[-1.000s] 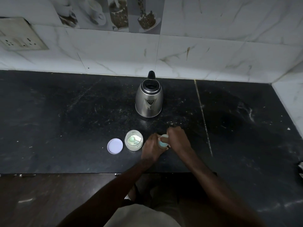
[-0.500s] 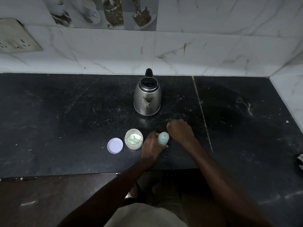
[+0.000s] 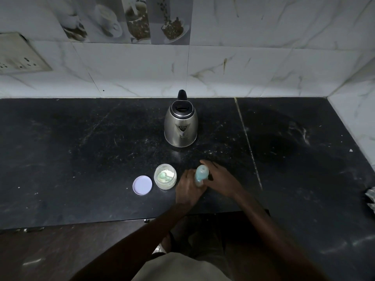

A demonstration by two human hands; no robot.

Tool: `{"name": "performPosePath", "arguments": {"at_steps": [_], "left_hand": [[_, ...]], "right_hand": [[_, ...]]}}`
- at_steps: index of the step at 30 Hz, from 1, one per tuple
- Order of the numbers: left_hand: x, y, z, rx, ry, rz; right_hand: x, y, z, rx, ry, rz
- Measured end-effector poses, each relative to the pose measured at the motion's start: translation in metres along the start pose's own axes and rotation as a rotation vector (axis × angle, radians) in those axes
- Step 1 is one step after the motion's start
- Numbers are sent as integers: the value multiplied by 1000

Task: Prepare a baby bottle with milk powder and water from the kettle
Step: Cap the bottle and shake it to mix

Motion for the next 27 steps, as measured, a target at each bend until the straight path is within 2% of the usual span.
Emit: {"name": "performPosePath", "arguments": {"at_steps": [7, 11, 16, 19, 24, 27], "left_hand": [[6, 9, 7, 360, 93, 53], [1, 8, 8, 497, 124, 132], [-6, 9, 3, 484, 63, 184], [-7, 16, -3, 449, 25, 141], [-8, 28, -10, 319, 13, 14], [-8, 34, -12, 221, -31, -71]], "right_hand": [[1, 17, 19, -41, 124, -138], [1, 38, 21, -221, 133, -211], [-10, 52, 13, -402, 89, -213], [-11, 55, 13, -444, 93, -217], [-13, 64, 12, -385, 54, -339], [-11, 69, 14, -180, -59, -394]]}}
Point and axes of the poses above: each hand's wrist, its own x-axis away from the middle knuckle, its own y-axis out of the back of the hand, z = x × y, the point moved 9 cm from there along -x, towards the middle knuckle, and after that the axes turned 8 degrees about y, right-handed, at the moved point
